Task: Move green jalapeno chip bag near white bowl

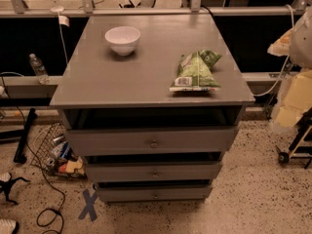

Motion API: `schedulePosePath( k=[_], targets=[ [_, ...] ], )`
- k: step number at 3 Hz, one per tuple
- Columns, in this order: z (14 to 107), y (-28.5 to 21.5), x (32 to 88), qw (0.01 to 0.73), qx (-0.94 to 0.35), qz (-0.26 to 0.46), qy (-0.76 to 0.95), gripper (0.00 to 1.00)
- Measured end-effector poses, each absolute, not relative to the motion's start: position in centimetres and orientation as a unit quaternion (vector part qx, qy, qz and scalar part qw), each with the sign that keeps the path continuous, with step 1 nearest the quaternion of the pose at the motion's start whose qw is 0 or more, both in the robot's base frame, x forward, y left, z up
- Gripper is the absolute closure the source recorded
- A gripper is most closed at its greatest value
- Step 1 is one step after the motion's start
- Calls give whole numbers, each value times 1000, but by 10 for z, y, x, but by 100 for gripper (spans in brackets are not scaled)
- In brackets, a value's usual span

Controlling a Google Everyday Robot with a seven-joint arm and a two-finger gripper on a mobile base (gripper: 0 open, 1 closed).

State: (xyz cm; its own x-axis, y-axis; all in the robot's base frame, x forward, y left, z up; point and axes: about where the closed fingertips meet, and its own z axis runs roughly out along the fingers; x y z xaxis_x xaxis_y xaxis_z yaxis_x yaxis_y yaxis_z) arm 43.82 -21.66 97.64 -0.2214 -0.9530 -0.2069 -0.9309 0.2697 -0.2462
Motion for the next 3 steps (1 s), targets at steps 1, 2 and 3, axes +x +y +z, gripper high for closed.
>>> schedulePosePath(
  k=[1, 2, 3],
  targets=[
    [976, -217, 438, 159, -603, -35, 781, 0],
    [971, -204, 478, 196, -577, -21, 792, 0],
    [960, -190, 529, 237, -544, -8, 805, 0]
  ],
)
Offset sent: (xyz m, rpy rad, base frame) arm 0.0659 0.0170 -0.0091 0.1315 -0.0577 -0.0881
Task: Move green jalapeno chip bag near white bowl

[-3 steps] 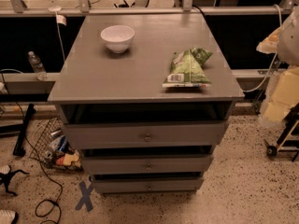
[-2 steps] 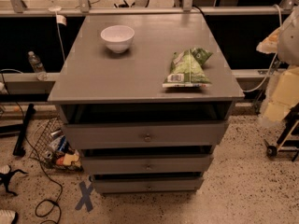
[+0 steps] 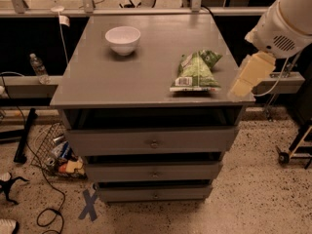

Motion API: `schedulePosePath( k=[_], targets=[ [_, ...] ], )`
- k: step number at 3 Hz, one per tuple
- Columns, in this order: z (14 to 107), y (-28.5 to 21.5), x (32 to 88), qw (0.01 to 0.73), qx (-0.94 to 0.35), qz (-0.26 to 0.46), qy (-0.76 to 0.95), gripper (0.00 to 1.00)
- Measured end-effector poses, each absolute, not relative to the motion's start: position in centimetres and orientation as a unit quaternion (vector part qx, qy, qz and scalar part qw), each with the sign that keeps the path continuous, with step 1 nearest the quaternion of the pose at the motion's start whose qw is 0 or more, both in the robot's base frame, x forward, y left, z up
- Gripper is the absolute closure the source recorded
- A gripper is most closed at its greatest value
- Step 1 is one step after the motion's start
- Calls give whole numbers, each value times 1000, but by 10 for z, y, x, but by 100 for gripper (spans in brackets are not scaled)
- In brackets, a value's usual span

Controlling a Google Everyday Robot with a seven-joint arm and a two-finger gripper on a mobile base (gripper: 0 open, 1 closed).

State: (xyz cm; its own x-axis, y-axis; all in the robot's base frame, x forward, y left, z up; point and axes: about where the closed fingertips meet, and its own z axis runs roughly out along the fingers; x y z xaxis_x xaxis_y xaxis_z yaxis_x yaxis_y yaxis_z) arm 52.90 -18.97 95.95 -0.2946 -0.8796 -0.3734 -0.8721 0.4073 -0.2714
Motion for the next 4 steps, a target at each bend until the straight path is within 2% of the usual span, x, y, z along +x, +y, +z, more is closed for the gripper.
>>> schedulePosePath(
  k=[1, 3, 4],
  targets=[
    [937, -178, 573, 255, -495, -2, 831, 0],
    [877, -161, 629, 233, -426, -6, 874, 0],
    [857, -157, 646, 223, -414, -4, 882, 13]
  ],
)
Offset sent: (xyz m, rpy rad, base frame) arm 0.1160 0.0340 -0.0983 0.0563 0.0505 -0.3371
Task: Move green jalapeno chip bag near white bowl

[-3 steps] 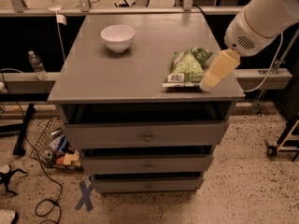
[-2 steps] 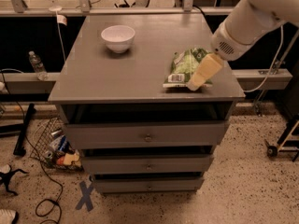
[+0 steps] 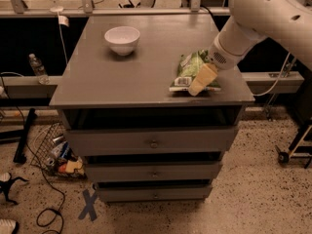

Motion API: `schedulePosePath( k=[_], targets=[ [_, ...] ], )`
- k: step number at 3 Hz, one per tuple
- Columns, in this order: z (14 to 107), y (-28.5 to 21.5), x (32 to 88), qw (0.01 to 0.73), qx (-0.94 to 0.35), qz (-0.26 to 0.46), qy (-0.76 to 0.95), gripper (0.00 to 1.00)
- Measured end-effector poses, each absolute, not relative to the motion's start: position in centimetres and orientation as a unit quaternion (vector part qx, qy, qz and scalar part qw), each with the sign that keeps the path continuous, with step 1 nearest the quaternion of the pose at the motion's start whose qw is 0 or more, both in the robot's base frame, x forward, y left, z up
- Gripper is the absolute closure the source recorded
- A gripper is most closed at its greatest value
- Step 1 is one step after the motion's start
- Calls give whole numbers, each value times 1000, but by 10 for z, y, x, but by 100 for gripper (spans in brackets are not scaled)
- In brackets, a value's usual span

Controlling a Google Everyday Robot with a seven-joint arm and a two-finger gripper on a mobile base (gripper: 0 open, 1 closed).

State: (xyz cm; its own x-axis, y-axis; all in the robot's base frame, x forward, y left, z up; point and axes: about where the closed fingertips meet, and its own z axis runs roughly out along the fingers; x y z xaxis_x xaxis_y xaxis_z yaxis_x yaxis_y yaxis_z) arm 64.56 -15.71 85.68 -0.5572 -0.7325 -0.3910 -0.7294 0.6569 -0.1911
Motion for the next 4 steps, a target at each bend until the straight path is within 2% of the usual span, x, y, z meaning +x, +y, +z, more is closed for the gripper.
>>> schedulePosePath(
  k=[1, 3, 4],
  targets=[
    [849, -151, 658, 222, -414, -1, 883, 36],
    [890, -124, 691, 275, -442, -8, 854, 83],
    [893, -122, 694, 279, -444, -8, 851, 100]
  ],
)
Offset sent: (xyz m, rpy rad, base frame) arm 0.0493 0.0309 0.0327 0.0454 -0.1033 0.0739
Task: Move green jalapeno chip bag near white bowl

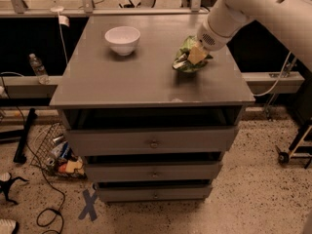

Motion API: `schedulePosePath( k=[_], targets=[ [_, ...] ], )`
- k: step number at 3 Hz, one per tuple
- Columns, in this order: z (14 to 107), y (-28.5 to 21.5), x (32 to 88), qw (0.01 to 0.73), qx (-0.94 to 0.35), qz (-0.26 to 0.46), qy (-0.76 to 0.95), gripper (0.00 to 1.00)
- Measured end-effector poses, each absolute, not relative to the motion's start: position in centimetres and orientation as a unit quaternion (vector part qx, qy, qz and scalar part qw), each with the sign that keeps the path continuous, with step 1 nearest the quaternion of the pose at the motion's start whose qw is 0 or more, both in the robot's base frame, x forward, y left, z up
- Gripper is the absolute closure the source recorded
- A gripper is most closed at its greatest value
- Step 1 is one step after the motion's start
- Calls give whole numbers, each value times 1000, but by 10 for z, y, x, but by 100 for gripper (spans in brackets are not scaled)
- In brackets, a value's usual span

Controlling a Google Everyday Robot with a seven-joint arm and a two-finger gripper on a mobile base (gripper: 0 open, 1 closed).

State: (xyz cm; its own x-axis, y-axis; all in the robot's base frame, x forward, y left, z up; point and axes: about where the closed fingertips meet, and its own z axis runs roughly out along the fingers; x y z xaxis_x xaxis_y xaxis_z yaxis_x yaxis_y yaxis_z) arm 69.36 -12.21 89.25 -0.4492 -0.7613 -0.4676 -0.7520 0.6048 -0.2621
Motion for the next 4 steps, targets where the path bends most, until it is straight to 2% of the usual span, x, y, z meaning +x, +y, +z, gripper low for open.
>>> schedulePosePath(
  k=[2, 4],
  targets=[
    [888, -109, 704, 289, -456, -4, 842, 100],
    [848, -37, 755, 292, -519, 37, 802, 100]
  ],
)
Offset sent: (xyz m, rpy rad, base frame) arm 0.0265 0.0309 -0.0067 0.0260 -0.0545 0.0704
